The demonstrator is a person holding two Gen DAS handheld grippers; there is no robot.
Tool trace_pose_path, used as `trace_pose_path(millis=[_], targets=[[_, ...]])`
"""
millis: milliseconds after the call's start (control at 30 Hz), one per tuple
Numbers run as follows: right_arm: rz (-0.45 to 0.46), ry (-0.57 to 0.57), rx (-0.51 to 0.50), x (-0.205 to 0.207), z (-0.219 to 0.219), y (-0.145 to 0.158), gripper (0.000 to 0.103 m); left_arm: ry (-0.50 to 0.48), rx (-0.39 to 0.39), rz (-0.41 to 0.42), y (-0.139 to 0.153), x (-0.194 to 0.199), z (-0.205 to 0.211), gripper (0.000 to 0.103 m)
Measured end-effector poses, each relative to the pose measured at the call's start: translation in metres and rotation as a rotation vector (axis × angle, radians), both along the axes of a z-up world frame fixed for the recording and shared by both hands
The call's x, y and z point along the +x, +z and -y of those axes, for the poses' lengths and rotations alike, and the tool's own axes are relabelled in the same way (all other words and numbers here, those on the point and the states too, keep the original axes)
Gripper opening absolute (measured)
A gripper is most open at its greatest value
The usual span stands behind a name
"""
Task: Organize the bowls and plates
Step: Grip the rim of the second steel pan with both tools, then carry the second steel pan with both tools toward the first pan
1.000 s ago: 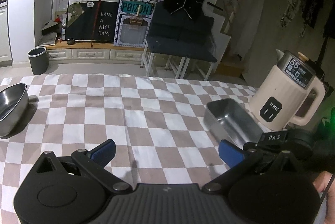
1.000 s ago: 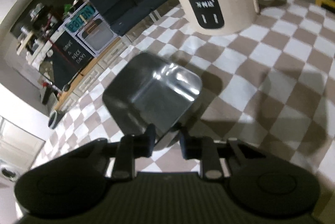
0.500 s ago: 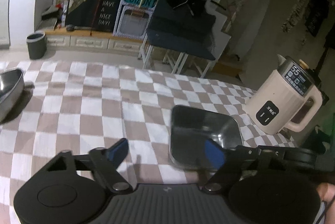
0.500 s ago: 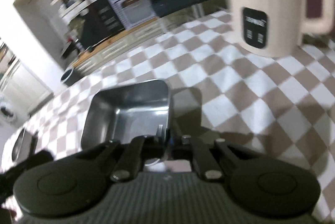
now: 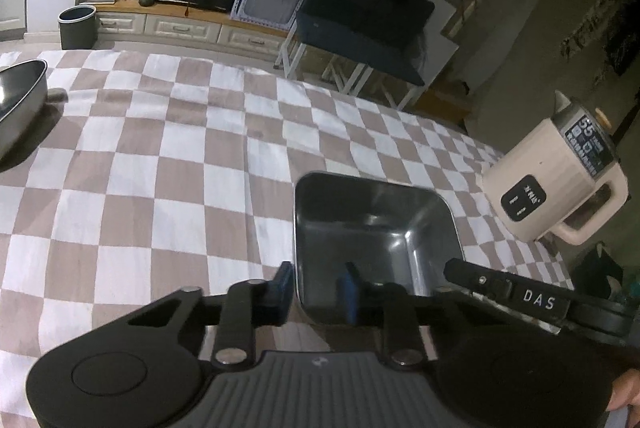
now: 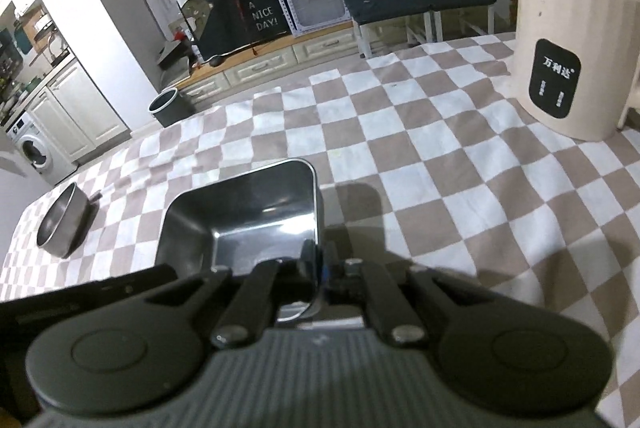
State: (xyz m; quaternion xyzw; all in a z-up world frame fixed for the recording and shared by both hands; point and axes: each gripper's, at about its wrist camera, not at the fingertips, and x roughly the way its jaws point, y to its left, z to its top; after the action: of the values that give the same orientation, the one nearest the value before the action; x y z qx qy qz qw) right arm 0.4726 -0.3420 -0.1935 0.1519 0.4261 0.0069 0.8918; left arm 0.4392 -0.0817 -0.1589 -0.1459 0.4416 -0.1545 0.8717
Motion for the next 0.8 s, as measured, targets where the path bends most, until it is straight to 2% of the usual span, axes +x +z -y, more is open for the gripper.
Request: trace_pose_path(millis=[300,400,600,800], targets=[[0.007,0.019,-0.034,-0.011,-0.01,0.008,0.003,0.0,0.015,0.026,0.009,-0.005,-0.004,0.013],[0.017,0.019,-0.035,-0.017,-0.01,0.015,0.003,-0.003,0.01,0.053,0.02,-0.012,-0.006,0.012],[0.065,0.018,-0.028,-0.037,-0.014,0.04,0.004,0.008,0.026,0.123,0.047,-0.034,-0.011,0.002],[0.127,0.039,-0.015,-0.065,-0.021,0.069,0.004,-0.009,0.035,0.19,0.079,-0.064,-0.024,0.002]])
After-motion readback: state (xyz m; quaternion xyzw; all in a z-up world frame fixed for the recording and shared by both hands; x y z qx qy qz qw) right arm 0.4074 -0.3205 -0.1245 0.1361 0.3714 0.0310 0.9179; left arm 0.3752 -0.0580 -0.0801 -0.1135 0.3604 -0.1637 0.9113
